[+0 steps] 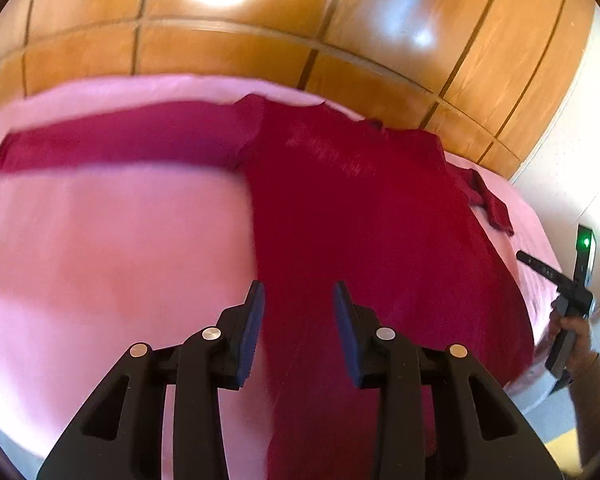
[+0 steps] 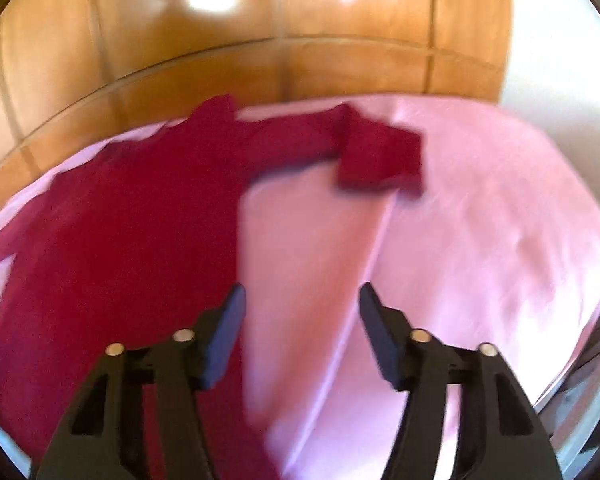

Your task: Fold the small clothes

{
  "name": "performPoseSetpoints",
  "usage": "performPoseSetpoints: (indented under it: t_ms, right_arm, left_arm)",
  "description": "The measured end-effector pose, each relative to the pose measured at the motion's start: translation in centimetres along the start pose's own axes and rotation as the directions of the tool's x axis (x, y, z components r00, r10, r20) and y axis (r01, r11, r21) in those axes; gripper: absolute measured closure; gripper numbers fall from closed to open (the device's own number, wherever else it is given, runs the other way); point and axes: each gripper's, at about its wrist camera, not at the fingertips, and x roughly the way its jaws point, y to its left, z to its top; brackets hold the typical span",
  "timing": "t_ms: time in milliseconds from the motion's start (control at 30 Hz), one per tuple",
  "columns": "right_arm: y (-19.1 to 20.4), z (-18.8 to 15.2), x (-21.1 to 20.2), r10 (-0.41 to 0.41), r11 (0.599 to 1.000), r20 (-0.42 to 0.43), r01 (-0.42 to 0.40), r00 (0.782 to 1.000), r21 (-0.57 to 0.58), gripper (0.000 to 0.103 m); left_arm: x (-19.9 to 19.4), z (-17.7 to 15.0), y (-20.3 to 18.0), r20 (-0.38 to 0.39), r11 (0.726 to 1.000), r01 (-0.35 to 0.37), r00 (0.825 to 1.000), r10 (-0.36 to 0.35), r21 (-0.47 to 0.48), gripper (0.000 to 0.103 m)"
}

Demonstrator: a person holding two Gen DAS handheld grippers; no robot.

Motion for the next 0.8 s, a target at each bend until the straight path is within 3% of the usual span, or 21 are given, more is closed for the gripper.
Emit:
performPoseSetpoints:
  t_ms: [100, 300, 333, 367, 400, 633, 800]
  right_arm:
    - [-0.8, 2.8, 3.1, -0.053, 0.999, 0.005, 0.053, 0.999, -0.01, 0.05]
    - [-1.4, 5.9, 11.2, -0.175, 0.981, -0.077, 0.167, 0.981, -0.103, 0.05]
    - [-1.9, 6.1, 12.1, -0.201, 0.975, -0.086, 0.191, 0.976, -0.113, 0.06]
    - [-2.3, 6.5, 12.4, -0.227, 0.969, -0.089, 0.215, 0.97, -0.124, 0.089]
    - [-2.7, 6.9, 12.1, -0.255, 0.96, -0.076, 0.243, 0.964, -0.136, 0.098]
    - [-11.7, 11.6, 0.9, -0.23, 0.97, 0.122, 0.217, 0.965, 0.113, 0.097]
    - [-18.4, 15.2, -2.7, -0.252, 0.939, 0.152, 0.203, 0.956, 0.276, 0.097]
  left_arm:
    - [2.9, 1.4, -2.1, -0.001, 0.999, 0.023, 1.0, -0.023, 0.024, 0.054]
    - [8.9, 2.9, -5.9, -0.042, 0.995, 0.041, 0.998, -0.037, 0.094, 0.055]
    - [9.7, 2.9, -6.3, -0.044, 0.993, 0.024, 0.999, -0.019, 0.116, 0.055]
    - [10.3, 3.0, -6.5, -0.05, 0.991, 0.008, 0.999, -0.001, 0.13, 0.055]
    - [11.1, 3.0, -6.6, -0.066, 0.99, 0.002, 0.998, 0.007, 0.139, 0.055]
    - [12.3, 3.2, -5.2, -0.1, 0.991, 0.033, 0.995, -0.02, 0.13, 0.051]
    - [12.4, 3.7, -5.2, -0.117, 0.993, 0.04, 0.993, -0.027, 0.114, 0.051]
